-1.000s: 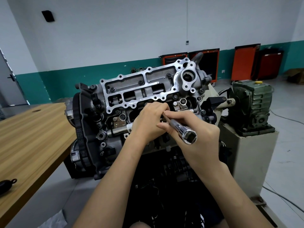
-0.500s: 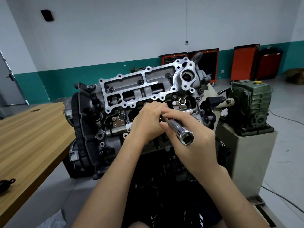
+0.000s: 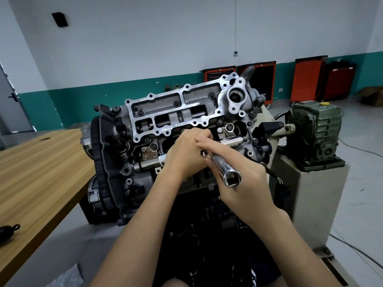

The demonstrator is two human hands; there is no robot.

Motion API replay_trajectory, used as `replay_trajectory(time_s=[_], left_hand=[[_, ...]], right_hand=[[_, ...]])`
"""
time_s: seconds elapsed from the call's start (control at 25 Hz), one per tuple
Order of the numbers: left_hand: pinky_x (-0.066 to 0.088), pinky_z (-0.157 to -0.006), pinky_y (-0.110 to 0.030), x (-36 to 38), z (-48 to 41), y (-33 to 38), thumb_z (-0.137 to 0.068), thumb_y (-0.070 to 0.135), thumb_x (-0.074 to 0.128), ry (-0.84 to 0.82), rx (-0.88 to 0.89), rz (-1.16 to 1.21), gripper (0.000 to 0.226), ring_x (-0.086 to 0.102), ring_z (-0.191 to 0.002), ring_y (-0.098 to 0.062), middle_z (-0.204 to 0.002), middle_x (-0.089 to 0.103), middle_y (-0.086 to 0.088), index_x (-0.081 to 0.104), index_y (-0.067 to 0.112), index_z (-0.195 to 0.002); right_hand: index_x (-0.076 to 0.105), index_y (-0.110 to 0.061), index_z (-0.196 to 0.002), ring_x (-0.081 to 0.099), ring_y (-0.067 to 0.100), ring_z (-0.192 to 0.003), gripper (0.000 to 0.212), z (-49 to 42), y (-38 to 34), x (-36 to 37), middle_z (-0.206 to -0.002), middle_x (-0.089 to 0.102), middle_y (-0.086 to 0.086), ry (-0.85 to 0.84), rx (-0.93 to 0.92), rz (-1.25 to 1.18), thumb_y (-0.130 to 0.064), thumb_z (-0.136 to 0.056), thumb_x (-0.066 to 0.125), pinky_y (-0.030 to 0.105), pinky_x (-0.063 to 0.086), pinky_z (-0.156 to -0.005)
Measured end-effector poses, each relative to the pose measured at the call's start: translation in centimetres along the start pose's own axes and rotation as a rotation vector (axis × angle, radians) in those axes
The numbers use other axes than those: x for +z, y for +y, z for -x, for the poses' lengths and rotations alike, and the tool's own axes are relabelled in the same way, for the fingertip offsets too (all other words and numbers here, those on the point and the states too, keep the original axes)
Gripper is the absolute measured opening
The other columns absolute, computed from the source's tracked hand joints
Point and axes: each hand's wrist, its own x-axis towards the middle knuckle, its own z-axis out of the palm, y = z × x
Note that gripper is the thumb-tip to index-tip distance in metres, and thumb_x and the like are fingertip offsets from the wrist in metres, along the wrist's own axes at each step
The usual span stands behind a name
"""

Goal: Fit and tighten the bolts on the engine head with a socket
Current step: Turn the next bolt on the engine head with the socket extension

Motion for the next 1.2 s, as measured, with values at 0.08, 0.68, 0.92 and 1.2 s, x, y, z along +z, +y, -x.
replay_trajectory(time_s=[0.08,0.68,0.92,1.2], left_hand=[[0.029,-0.068,-0.023,-0.07,0.16,0.17,-0.069,0.039,0.031,0.004,0.019,-0.005,0.038,0.042,-0.086,-0.014,-0.083,0.047,0.011,0.054,0.017,-0.09],[0.022,-0.07,-0.019,0.43,-0.11,-0.47,-0.08,0.03,0.056,0.041,0.056,-0.03,0.016,0.04,-0.083,-0.011,-0.086,0.049,0.01,0.055,0.016,-0.089],[0.028,-0.069,-0.021,0.52,0.03,-0.44,-0.072,0.033,0.042,0.034,0.018,-0.001,0.025,0.041,-0.085,-0.011,-0.084,0.049,0.012,0.054,0.02,-0.089],[0.024,-0.067,-0.018,0.44,-0.11,-0.44,-0.074,0.031,0.046,0.035,0.042,-0.01,0.021,0.041,-0.082,-0.011,-0.08,0.049,0.013,0.054,0.017,-0.087]], right_hand=[[0.069,0.006,-0.105,0.069,0.016,-0.092,0.035,-0.22,0.26,-0.05,-0.102,0.072,0.01,0.014,-0.004,0.038,0.017,-0.073,0.074,0.025,0.054,-0.084],[0.072,0.002,-0.092,0.068,0.015,-0.066,0.027,-0.37,0.13,-0.25,-0.077,0.072,0.008,0.17,0.045,0.056,0.002,-0.069,0.085,0.025,0.053,-0.062],[0.067,0.005,-0.108,0.067,0.011,-0.094,0.036,-0.03,0.06,-0.01,-0.104,0.071,0.008,0.01,0.009,0.044,0.018,-0.074,0.072,0.02,0.051,-0.087],[0.069,0.004,-0.104,0.068,0.012,-0.083,0.027,0.06,-0.03,0.08,-0.095,0.073,0.008,0.092,0.049,0.045,0.004,-0.078,0.075,0.018,0.053,-0.08]])
